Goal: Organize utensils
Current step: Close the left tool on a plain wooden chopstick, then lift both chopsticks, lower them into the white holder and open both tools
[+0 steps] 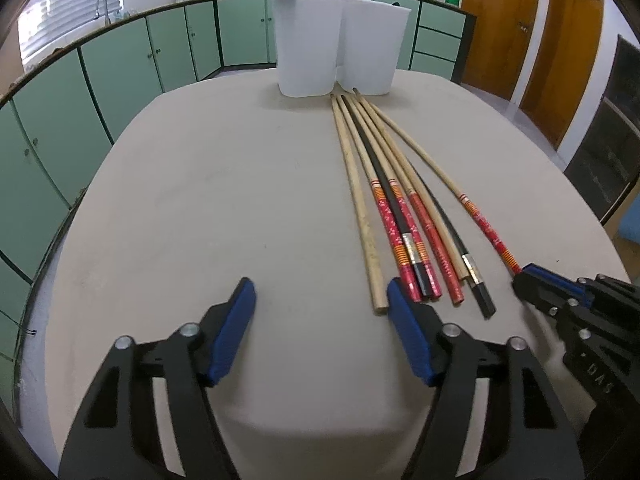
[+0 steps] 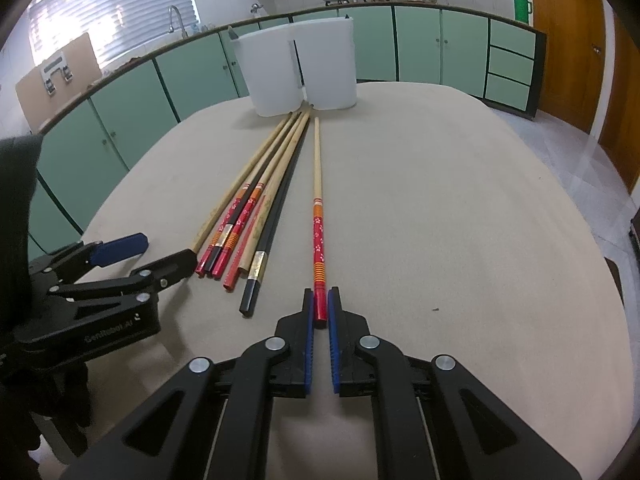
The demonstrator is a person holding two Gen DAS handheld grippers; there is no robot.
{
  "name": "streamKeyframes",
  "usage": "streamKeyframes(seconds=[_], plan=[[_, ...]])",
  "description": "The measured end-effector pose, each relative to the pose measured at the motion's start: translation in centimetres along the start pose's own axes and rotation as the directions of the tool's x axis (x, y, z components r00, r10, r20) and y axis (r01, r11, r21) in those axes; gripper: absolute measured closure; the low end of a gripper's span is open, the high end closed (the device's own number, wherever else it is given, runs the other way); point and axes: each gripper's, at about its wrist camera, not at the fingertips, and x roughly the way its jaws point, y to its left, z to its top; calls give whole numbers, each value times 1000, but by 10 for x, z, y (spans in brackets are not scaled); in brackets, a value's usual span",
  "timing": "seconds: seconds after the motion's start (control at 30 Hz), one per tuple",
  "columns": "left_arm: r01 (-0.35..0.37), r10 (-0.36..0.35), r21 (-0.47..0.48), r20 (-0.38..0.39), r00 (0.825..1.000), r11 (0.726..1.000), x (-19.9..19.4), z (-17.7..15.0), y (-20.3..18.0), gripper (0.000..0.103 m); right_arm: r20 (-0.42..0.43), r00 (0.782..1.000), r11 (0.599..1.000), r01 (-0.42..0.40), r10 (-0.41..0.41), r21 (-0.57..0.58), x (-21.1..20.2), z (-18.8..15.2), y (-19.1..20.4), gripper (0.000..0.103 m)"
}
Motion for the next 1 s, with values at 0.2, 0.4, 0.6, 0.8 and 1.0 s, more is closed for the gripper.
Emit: streamKeyframes(seconds=[0.2,0.4,0.6,0.8,1.0], plan=[[51,-51,1,13,999,999,-3,0,-7,90,3,1000,1000,-18,18,17,0,0,-4,97],[68,-68,-1,13,998,998,-2,-1,-11,96,18,1000,999,-23,22,36,-3,0,-6,97],[62,-60,-20,61,996,998,-22,3,-2,97,58,998,1000,-17,16,22,-22,7,-9,97],[49,-48,0,195,980,999,-74,24,4,97,151,988,999,-33,34,-7,-64,37,-14,97],[79,-79,13,319,945,997,-120,59,8,97,245,968,998,-37,49,-52,-105,75,-15,97]])
